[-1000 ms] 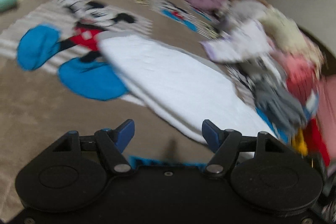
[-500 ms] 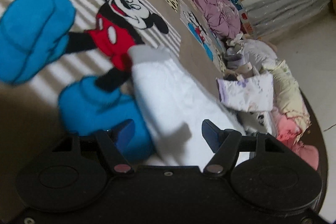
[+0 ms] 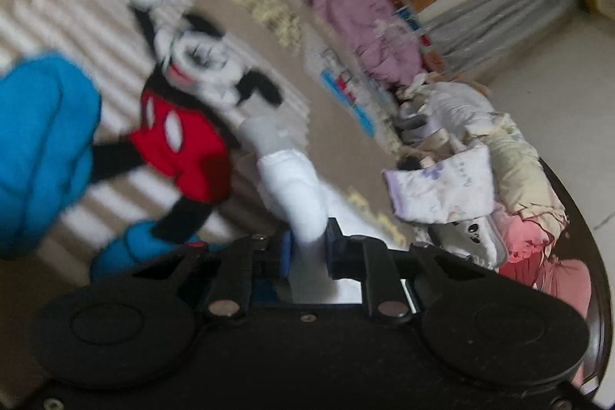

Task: Fold clothes
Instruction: 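Lift the garment with the left gripper while the right gripper grasps the other grey cuff, then stretch the garment out flat on the bed with both grippers holding the cuffs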

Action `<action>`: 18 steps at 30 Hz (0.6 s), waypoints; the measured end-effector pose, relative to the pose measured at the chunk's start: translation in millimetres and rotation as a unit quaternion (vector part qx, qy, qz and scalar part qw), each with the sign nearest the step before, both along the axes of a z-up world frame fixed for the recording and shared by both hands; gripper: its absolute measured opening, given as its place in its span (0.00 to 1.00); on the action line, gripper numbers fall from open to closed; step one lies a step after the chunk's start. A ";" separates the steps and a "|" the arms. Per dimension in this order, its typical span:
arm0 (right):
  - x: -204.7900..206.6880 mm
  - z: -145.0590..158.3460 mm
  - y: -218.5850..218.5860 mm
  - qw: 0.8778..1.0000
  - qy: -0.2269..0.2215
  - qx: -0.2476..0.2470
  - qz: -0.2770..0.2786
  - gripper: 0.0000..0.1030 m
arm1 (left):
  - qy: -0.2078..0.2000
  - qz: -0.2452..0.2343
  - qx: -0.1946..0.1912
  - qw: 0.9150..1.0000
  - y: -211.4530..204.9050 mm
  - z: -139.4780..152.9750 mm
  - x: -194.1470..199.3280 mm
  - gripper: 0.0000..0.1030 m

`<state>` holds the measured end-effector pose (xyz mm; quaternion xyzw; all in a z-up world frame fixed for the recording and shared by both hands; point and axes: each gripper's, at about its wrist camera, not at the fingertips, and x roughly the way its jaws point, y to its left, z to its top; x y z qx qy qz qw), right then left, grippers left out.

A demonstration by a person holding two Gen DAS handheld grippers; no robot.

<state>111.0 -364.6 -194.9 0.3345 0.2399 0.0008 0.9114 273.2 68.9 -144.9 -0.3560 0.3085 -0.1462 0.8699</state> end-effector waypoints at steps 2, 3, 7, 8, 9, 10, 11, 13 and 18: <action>0.4 3.3 1.1 1.000 -0.004 0.005 0.003 0.32 | -0.020 0.004 0.015 1.000 2.8 11.6 -10.4 0.12; 1.1 6.1 1.4 1.000 -0.008 0.009 0.005 0.29 | -0.030 0.007 0.022 0.999 4.2 17.5 -15.6 0.12; 5.7 19.5 4.0 0.999 -0.024 0.020 0.020 0.23 | -0.047 0.029 0.044 0.998 18.2 29.0 -39.1 0.12; 8.2 24.5 5.8 0.999 -0.030 0.018 0.027 0.23 | -0.047 0.037 0.051 0.997 23.6 29.4 -45.0 0.12; 10.8 29.2 8.0 0.999 -0.033 0.011 0.034 0.23 | -0.044 0.046 0.054 0.997 30.3 28.2 -50.3 0.12; 15.3 33.2 11.7 0.999 -0.031 0.003 0.044 0.23 | -0.039 0.056 0.055 0.996 37.4 26.7 -55.5 0.12; 19.7 37.2 15.4 0.998 -0.030 -0.004 0.055 0.23 | -0.033 0.064 0.055 0.996 44.6 25.3 -59.0 0.12; 26.4 41.1 23.9 0.997 -0.028 -0.013 0.073 0.23 | -0.026 0.079 0.056 0.995 57.0 23.4 -66.3 0.12; 31.7 49.3 45.9 0.994 -0.026 -0.020 0.103 0.23 | -0.024 0.112 0.052 0.992 79.0 27.0 -91.8 0.12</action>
